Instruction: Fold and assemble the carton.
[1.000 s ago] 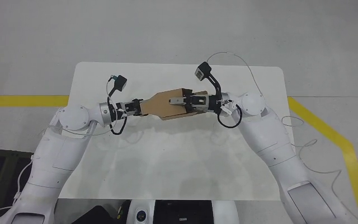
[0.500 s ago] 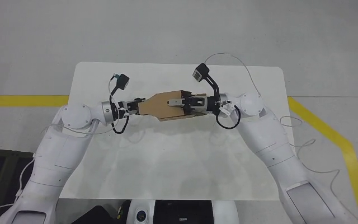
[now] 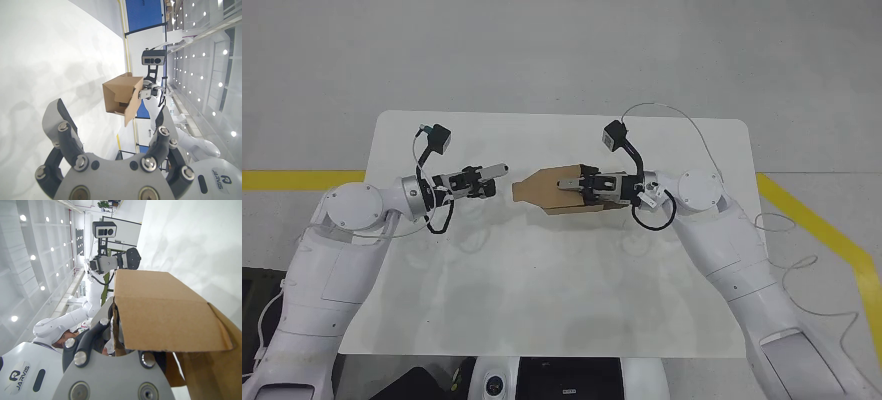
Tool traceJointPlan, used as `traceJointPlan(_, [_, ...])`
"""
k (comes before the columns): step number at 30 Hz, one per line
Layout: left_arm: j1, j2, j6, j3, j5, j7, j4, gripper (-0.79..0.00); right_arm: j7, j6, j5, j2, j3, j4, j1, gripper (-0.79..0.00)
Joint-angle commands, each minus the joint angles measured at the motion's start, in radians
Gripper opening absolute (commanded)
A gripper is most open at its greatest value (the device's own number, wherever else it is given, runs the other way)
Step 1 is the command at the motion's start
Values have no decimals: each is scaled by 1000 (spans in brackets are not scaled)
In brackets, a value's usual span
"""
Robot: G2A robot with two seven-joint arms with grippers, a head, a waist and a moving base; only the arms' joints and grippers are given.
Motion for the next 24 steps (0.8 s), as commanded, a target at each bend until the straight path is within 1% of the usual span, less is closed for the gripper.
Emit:
traceJointPlan(1, [5, 0, -6, 8, 12, -7, -17, 0, -3, 4, 5, -1, -4, -6, -1, -785])
traceJointPlan(8, [17, 0, -9, 35, 56, -4, -19, 0, 1, -1, 33, -2, 3, -13, 2, -785])
traceJointPlan(24, [25, 1, -2, 44, 79, 10, 7, 0, 19, -6, 83, -3, 11, -48, 7, -785])
